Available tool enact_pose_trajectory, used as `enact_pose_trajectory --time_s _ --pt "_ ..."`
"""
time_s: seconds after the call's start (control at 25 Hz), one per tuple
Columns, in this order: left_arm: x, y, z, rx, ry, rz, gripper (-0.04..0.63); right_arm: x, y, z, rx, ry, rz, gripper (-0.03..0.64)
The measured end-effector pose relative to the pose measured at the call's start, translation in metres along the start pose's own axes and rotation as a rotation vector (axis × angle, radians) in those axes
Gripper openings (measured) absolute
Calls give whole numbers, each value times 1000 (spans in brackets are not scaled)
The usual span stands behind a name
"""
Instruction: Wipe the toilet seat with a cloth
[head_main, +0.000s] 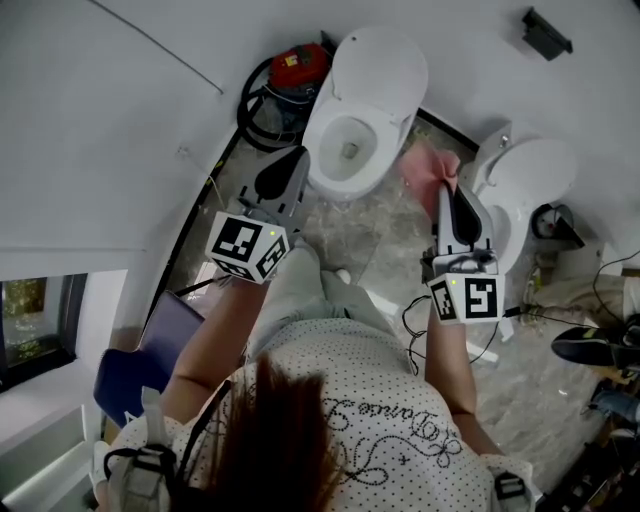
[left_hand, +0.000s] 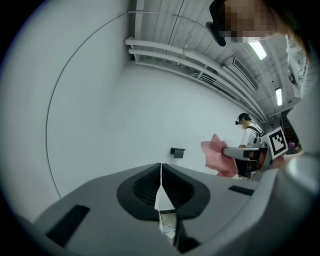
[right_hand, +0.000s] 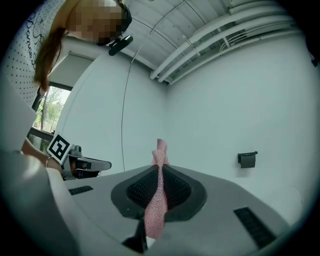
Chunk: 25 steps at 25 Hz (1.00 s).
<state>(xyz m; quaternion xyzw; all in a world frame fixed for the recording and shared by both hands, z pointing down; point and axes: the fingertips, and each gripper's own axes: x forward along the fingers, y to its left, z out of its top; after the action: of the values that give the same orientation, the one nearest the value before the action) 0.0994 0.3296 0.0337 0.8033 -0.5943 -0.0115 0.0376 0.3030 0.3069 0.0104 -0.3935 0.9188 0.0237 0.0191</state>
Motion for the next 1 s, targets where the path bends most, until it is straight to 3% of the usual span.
enact_pose_trajectory --time_s 0.36,1.0 --pt "16 12 1 -2 16 11 -5 17 -12 -7 34 10 1 34" --pt "130 154 -1 -44 42 -106 -5 187 -21 -23 24 51 -88 34"
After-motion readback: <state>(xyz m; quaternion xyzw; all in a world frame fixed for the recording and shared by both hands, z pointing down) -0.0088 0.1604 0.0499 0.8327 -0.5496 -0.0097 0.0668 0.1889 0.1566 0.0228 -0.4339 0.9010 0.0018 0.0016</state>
